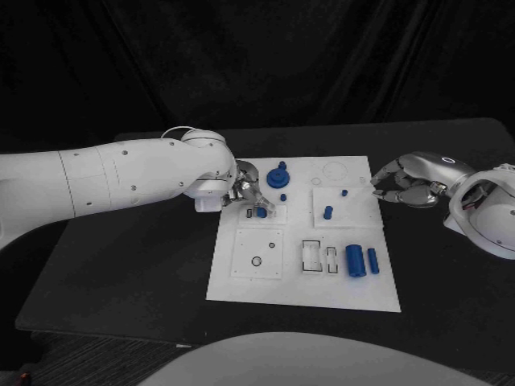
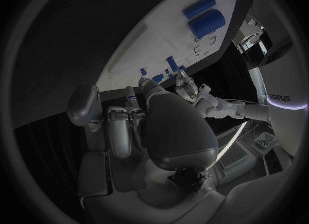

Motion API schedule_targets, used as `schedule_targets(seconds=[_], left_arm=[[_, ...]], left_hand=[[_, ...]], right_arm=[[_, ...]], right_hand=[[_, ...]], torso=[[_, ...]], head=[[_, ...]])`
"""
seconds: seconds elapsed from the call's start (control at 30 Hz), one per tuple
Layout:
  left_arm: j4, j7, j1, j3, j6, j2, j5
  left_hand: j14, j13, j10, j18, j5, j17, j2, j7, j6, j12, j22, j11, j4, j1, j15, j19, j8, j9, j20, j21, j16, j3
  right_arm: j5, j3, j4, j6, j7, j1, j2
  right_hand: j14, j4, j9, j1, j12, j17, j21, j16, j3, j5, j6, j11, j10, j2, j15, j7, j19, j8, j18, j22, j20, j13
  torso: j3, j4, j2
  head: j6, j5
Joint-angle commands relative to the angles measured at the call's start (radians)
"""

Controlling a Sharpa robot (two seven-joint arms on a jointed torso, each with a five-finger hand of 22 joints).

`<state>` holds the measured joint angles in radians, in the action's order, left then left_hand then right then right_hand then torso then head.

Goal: Assemble the parts on the task board

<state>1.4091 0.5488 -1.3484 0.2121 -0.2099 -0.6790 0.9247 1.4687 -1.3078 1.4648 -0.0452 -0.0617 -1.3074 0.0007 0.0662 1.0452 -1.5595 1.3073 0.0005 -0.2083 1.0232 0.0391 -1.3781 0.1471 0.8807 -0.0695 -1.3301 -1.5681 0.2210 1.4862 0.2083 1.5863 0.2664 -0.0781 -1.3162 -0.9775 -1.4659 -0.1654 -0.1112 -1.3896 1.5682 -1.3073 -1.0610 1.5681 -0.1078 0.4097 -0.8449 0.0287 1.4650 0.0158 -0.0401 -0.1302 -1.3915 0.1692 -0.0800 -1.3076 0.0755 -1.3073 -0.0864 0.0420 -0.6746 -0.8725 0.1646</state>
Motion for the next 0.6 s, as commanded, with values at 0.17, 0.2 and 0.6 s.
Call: schedule_targets(seconds=[0.17, 0.2, 0.6], left_arm=[[0.001, 0.006, 0.002, -0.001, -0.012, 0.000, 0.000], [0.001, 0.007, 0.002, -0.001, -0.013, 0.000, 0.000], [0.001, 0.007, 0.002, -0.001, -0.013, 0.002, 0.000]], left_hand=[[0.102, -0.250, 0.091, -0.020, 0.005, -0.263, 0.001, 0.004, 0.005, 0.002, 0.177, 0.007, 0.000, -0.007, -0.005, 0.000, -0.004, -0.001, -0.009, 0.004, -0.003, -0.006], [0.102, -0.250, 0.092, -0.020, 0.005, -0.263, 0.001, 0.004, 0.006, 0.001, 0.177, 0.007, 0.000, -0.007, -0.005, 0.000, -0.003, -0.001, -0.009, 0.004, -0.003, -0.006], [0.102, -0.254, 0.096, -0.019, -0.010, -0.263, 0.021, -0.005, 0.032, -0.002, 0.179, 0.001, 0.003, 0.010, -0.001, -0.005, 0.012, 0.006, -0.007, -0.001, -0.003, -0.013]], right_arm=[[0.001, -0.001, 0.000, -0.003, -0.014, 0.004, -0.001], [0.001, -0.001, 0.000, -0.003, -0.013, 0.004, -0.001], [0.001, -0.001, -0.001, -0.005, -0.013, 0.007, -0.001]], right_hand=[[-0.105, 0.000, 0.001, -0.004, 0.003, -0.263, 0.005, 0.003, -0.007, 0.004, -0.003, 0.007, 0.106, -0.009, 0.010, 0.000, 0.006, -0.005, -0.020, -0.130, 0.001, -0.263], [-0.105, 0.000, 0.001, -0.004, 0.003, -0.263, 0.005, 0.003, -0.007, 0.004, -0.003, 0.007, 0.106, -0.009, 0.010, 0.000, 0.006, -0.005, -0.020, -0.130, 0.001, -0.263], [-0.105, 0.001, 0.002, -0.004, 0.003, -0.263, 0.006, 0.003, -0.007, 0.004, -0.002, 0.007, 0.106, -0.009, 0.010, 0.000, 0.006, -0.005, -0.020, -0.130, 0.001, -0.263]], torso=[[-0.0007, -0.0010, 0.000], [-0.0008, -0.0010, 0.000], [-0.0010, -0.0007, 0.001]], head=[[0.000, 0.000], [0.000, 0.000], [0.000, 0.001]])
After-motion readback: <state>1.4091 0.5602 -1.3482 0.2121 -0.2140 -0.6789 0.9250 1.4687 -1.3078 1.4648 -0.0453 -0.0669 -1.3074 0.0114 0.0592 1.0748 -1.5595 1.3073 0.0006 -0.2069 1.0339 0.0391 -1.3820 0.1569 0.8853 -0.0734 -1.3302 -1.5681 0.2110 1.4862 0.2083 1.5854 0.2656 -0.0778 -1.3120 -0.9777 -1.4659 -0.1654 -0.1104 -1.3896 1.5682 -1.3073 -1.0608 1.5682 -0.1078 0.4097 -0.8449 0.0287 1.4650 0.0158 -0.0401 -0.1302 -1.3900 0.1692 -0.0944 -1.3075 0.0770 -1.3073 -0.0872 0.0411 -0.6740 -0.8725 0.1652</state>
